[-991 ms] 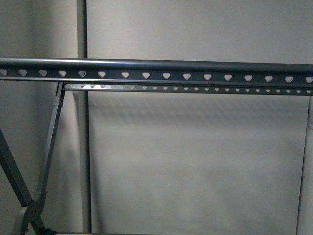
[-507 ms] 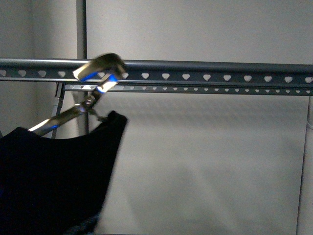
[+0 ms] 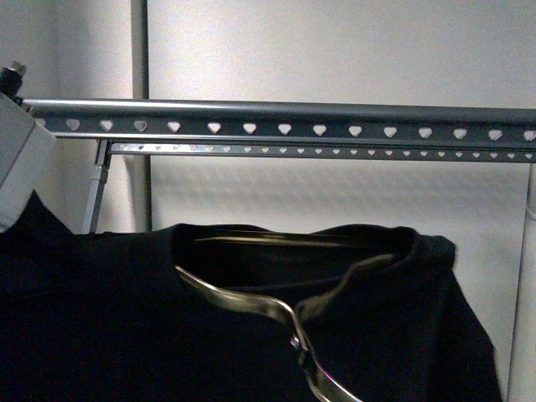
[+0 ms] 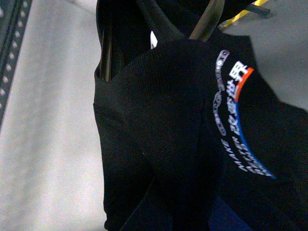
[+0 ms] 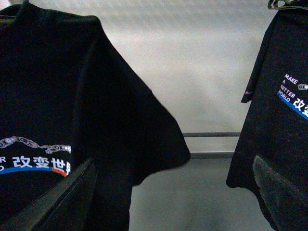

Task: Hang clothes on hanger

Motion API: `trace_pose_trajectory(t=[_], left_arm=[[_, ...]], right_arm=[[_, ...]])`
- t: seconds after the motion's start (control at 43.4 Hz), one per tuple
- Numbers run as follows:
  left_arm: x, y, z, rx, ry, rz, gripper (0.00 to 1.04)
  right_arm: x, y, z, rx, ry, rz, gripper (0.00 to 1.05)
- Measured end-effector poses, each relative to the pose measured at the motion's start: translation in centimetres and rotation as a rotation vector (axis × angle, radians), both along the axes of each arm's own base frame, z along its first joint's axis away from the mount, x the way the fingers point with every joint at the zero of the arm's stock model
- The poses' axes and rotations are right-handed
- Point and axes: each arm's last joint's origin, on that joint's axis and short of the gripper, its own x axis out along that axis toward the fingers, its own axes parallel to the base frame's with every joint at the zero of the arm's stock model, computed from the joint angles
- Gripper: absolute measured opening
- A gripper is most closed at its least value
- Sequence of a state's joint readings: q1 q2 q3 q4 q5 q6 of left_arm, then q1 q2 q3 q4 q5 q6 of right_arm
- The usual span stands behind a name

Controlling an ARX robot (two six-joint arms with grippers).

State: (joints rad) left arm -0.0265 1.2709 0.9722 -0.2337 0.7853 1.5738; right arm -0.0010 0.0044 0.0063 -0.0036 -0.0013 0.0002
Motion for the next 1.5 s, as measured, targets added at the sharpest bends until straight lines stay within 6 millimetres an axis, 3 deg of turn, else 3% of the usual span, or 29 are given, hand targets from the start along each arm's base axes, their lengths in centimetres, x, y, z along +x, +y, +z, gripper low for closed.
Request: trace_pose_trajectory(t=[0.253,0.645,0.737,0.806,0.968,1.129,1.29,1.498], left_arm=[[-0.1,-3.6,0.7,0.016,-0.183,-0.142,0.04],[-0.2,-3.9,0.5,0.012,-0.181,-0.150,0.04],[-0.2,-3.9,0.4,0.013,-0.179,-0.149,0.04],[-0.2,-3.9,0.4,0.013,-0.179,-0.150,0.04],[-0.2,-3.9,0.4,0.013,-0.179,-0.149,0.04],[-0.2,-3.8,0.4,0.017,-0.179,-0.140,0.04],[-0.2,-3.8,0.4,0.016,-0.178,-0.140,0.04],[-0.2,-3.8,0.4,0.016,-0.179,-0.140,0.04]], right_arm=[[0.0,0.0,0.0,0.000,0.000,0.000,0.97],[0.0,0.0,0.0,0.000,0.000,0.000,0.97],[0.4,-0.4,0.2,0.113,0.179,0.264,0.97],[0.8,-0.6,0.8,0.126,0.202,0.341,0.97],[2.9,-1.9,3.5,-0.108,0.094,0.398,0.97],[7.6,-3.2,7.4,-0.664,-0.130,0.323,0.97],[12.5,-3.1,8.2,-1.074,-0.216,0.404,0.97],[16.5,-1.7,9.3,-1.280,-0.293,0.456,0.97]])
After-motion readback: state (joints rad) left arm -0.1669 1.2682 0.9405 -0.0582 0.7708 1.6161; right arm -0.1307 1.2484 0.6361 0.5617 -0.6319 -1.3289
